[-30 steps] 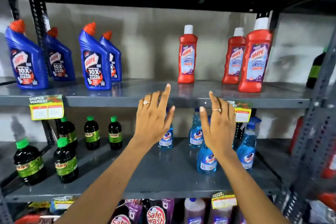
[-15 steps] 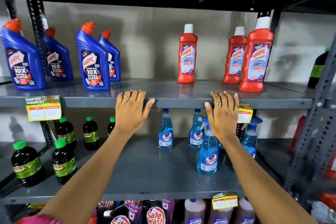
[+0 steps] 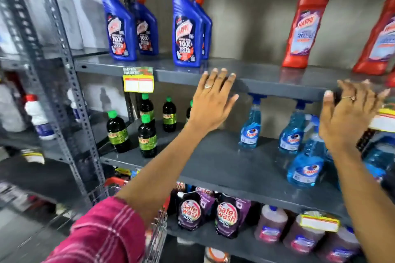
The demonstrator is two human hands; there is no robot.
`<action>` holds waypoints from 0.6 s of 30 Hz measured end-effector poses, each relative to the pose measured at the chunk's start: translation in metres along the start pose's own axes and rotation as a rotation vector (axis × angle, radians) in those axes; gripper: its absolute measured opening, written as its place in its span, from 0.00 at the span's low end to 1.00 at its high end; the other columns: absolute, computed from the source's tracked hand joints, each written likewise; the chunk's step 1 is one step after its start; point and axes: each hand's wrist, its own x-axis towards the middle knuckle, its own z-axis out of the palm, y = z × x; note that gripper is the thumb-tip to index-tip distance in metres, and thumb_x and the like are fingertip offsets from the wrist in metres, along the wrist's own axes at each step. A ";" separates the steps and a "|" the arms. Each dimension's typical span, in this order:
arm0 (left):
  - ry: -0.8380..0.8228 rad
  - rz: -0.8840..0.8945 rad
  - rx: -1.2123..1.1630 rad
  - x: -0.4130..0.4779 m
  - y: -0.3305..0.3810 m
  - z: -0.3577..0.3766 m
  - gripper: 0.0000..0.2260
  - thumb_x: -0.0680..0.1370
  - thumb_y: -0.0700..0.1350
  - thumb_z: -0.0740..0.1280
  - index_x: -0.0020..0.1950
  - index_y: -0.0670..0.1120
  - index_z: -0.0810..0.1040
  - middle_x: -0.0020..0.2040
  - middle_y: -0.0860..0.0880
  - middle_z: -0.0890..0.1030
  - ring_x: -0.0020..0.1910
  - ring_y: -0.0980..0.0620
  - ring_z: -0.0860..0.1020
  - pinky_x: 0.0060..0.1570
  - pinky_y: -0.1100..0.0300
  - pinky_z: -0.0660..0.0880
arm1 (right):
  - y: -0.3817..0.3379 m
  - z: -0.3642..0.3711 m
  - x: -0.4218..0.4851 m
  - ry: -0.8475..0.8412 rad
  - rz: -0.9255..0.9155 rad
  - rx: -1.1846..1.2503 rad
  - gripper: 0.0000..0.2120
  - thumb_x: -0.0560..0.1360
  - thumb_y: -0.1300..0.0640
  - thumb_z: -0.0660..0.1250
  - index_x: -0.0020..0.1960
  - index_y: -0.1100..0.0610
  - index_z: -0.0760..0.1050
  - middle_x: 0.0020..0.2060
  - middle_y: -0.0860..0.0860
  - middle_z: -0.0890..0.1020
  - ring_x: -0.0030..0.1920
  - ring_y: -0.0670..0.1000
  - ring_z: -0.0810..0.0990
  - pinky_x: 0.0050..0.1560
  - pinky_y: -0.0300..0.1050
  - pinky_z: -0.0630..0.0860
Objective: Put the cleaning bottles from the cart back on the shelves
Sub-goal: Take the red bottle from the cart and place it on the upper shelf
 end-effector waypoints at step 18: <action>-0.765 -0.036 -0.213 -0.196 0.060 0.103 0.27 0.81 0.54 0.50 0.76 0.43 0.52 0.77 0.42 0.57 0.77 0.45 0.55 0.77 0.50 0.47 | 0.000 0.040 -0.255 -0.903 -0.070 -0.065 0.29 0.77 0.46 0.48 0.69 0.63 0.66 0.69 0.60 0.72 0.71 0.62 0.67 0.72 0.62 0.61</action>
